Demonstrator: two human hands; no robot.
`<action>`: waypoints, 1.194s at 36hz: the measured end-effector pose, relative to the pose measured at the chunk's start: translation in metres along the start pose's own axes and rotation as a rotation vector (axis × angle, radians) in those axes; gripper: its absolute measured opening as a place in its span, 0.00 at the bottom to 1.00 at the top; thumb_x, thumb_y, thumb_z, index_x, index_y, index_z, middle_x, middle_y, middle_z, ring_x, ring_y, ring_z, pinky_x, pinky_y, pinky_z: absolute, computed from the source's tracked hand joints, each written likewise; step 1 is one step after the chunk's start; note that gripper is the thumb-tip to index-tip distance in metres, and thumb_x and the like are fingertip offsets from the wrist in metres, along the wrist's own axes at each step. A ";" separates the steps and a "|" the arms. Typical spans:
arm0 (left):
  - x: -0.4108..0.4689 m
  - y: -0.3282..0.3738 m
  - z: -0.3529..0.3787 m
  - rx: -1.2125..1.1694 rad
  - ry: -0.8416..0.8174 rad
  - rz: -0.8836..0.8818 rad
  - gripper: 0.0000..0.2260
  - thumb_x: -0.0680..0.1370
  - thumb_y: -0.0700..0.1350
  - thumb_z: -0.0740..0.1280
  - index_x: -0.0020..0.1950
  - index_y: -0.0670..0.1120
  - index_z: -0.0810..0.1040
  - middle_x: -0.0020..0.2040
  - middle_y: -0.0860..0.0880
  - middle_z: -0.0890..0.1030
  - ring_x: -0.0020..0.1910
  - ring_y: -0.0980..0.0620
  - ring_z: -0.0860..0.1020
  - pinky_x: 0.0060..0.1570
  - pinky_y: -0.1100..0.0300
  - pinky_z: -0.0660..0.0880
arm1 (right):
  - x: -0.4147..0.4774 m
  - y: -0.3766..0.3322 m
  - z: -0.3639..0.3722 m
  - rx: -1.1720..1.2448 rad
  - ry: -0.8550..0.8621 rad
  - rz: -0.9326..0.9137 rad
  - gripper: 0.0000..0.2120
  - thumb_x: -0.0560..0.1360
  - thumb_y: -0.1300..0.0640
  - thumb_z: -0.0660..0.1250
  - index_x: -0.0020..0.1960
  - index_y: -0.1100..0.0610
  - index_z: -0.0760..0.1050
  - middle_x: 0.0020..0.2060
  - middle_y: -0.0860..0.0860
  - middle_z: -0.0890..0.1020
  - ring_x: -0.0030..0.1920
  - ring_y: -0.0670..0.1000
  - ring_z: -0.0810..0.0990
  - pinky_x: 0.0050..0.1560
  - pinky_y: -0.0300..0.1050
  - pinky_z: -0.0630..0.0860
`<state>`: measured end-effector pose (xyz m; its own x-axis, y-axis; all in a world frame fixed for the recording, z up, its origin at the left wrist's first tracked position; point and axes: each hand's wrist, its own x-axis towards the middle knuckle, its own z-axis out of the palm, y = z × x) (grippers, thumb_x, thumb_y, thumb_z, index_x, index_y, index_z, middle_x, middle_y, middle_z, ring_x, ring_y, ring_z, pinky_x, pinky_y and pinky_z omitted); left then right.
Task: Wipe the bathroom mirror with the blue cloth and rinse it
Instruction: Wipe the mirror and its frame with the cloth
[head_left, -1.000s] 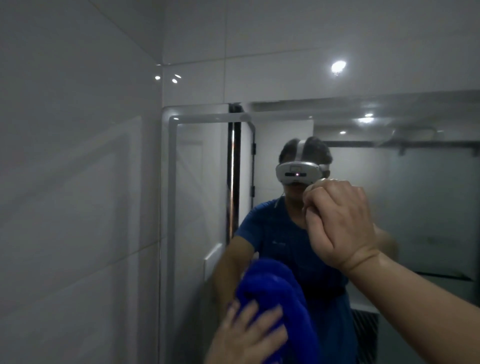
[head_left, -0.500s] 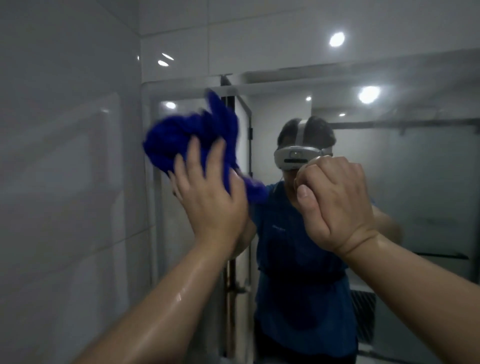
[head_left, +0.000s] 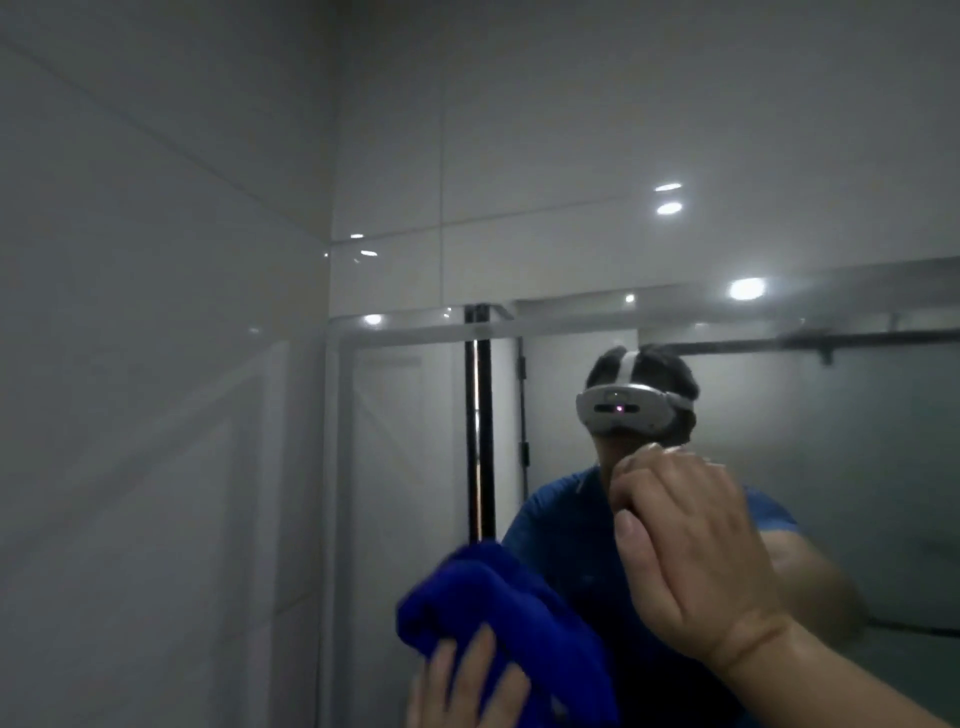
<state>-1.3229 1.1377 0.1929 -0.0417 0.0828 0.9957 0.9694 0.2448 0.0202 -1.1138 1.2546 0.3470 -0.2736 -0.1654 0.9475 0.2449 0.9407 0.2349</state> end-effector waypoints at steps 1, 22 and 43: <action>0.011 -0.003 -0.002 0.036 0.057 -0.027 0.16 0.85 0.53 0.58 0.73 0.59 0.66 0.83 0.45 0.62 0.64 0.38 0.73 0.54 0.36 0.83 | 0.000 0.000 -0.001 0.002 -0.002 0.002 0.11 0.81 0.51 0.57 0.46 0.54 0.75 0.45 0.50 0.75 0.44 0.53 0.71 0.50 0.50 0.64; 0.311 0.050 -0.033 0.243 0.063 -0.181 0.20 0.85 0.62 0.52 0.58 0.54 0.80 0.59 0.50 0.81 0.58 0.43 0.74 0.65 0.42 0.69 | 0.004 0.002 -0.006 -0.088 -0.053 0.008 0.05 0.73 0.52 0.69 0.44 0.53 0.77 0.45 0.52 0.78 0.45 0.57 0.75 0.50 0.59 0.75; 0.308 0.047 -0.032 0.261 0.095 -0.173 0.18 0.82 0.61 0.56 0.57 0.53 0.80 0.57 0.50 0.80 0.57 0.43 0.75 0.64 0.41 0.69 | 0.072 0.203 -0.199 -0.569 0.210 0.486 0.12 0.73 0.51 0.56 0.40 0.57 0.73 0.37 0.62 0.79 0.42 0.65 0.75 0.50 0.60 0.74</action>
<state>-1.2828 1.1433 0.5035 -0.1657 -0.0693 0.9837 0.8547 0.4875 0.1783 -0.8985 1.3746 0.5065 0.1544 0.1206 0.9806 0.7478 0.6344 -0.1958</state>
